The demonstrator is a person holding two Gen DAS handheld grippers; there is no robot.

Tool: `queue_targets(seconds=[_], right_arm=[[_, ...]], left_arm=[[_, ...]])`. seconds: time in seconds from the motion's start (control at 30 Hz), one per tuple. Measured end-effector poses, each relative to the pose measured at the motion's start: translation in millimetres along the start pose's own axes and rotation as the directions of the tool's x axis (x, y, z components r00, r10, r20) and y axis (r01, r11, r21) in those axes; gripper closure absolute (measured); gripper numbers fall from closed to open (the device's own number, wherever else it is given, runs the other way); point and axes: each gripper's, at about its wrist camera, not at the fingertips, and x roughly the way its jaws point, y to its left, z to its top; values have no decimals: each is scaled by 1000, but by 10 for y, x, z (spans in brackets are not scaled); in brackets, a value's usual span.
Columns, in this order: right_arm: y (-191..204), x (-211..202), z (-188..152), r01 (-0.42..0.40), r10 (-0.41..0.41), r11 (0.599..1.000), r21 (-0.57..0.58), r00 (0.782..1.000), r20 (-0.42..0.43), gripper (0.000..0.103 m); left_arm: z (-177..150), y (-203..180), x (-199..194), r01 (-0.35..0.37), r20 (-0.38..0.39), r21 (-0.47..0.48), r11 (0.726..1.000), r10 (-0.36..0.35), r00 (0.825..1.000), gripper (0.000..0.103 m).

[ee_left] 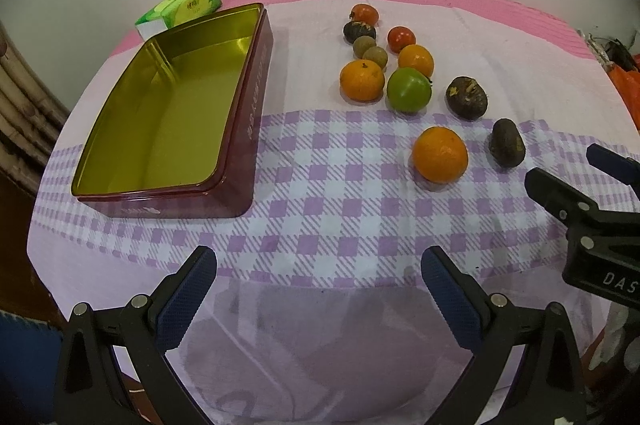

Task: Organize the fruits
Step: 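Lower the right gripper onto the dark brown fruit and close it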

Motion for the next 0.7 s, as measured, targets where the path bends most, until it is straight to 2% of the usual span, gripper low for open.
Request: queue_targets(seconds=[0.57, 0.7], right_arm=[[61, 447, 104, -64, 64, 998, 1, 995, -79, 35], [39, 509, 154, -63, 64, 998, 11, 995, -77, 38]], left_arm=[[6, -11, 97, 27, -24, 6, 1000, -27, 999, 1], [10, -13, 123, 34, -31, 7, 999, -34, 999, 1]])
